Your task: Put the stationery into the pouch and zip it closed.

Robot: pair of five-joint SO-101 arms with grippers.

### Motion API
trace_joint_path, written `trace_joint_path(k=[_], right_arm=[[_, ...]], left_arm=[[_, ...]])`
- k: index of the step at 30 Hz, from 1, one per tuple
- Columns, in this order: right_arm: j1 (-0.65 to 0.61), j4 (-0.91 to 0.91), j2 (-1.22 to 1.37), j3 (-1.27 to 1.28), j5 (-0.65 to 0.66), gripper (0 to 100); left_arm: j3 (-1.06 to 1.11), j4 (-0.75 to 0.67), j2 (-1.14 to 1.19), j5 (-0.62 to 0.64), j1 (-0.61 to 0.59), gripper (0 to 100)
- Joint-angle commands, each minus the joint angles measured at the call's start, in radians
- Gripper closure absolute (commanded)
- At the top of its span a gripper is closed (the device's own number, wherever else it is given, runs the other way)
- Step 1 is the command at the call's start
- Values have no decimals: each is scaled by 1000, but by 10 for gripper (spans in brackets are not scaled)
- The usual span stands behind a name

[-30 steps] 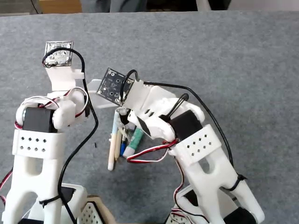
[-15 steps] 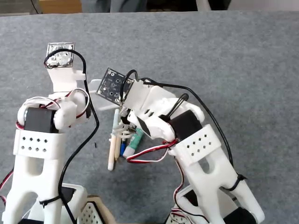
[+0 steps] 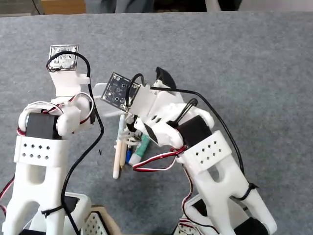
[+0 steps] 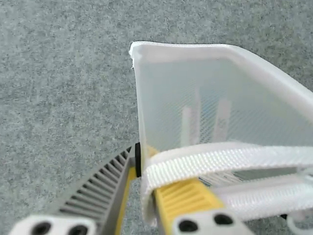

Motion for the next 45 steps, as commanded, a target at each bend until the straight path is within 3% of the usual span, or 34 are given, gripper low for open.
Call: trace_joint_path(k=[1, 8, 16, 23, 28, 34, 40, 45], right_arm=[[14, 44, -33, -54, -61, 556], [15, 212, -30, -334, -224, 558], [34, 342, -35, -538, -399, 560], [311, 370, -38, -570, -479, 560], [476, 488, -97, -562, -358, 560], [534, 535, -133, -547, -298, 560], [534, 555, -4, -444, -499, 560], [534, 572, 39, -384, -528, 560]], left_arm=[[-15, 20, -11, 2, 1, 972], [-39, 115, -12, 3, -77, 972], [-320, 318, -12, 9, -88, 972], [-470, 361, -14, 11, -94, 972], [-492, 361, -46, 94, -137, 972], [-406, 361, -126, 101, -294, 972], [-237, 361, -184, 101, -355, 973], [-150, 361, -186, 98, -417, 973]])
